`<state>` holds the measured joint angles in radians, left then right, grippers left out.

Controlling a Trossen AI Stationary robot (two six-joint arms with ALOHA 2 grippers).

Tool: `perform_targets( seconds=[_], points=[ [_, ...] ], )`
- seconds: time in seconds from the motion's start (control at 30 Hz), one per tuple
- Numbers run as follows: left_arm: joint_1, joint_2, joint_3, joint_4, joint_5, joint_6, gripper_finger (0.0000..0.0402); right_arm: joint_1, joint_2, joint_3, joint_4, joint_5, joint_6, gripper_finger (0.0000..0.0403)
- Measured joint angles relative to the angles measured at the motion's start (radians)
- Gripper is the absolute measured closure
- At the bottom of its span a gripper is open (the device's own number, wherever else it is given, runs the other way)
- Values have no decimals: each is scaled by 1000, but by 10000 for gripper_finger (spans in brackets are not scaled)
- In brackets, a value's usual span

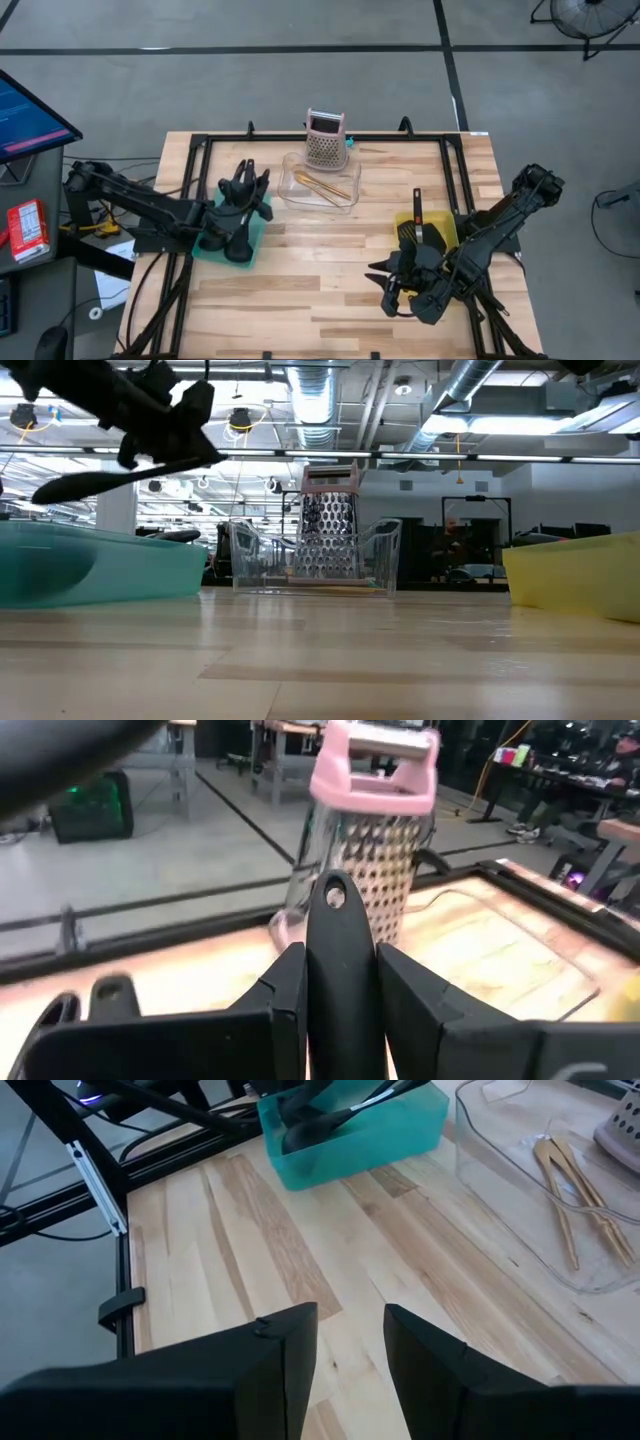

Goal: Pick & Place Kitchen Items
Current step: Put the black spoon into the green bin

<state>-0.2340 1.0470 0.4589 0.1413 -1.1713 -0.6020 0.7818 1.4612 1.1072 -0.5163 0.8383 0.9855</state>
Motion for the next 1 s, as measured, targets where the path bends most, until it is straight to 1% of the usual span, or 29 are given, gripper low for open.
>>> perform_targets(
  seconds=[0.3,0.43,0.6,0.77,0.87,1.0],
  points=[
    [0,0,-92,-2,0,-139,332,0,0,0,0,0,0,285],
    [0,0,-113,0,15,-141,332,0,0,0,0,0,0,285],
    [0,0,-141,-3,77,-143,332,0,0,0,0,0,1,285],
    [0,0,-146,-2,82,-144,330,0,0,0,0,0,3,285],
    [0,0,-146,-2,82,-139,317,0,0,0,0,0,3,285],
    [0,0,-146,-2,98,-108,279,0,0,0,0,0,3,285]
  ],
)
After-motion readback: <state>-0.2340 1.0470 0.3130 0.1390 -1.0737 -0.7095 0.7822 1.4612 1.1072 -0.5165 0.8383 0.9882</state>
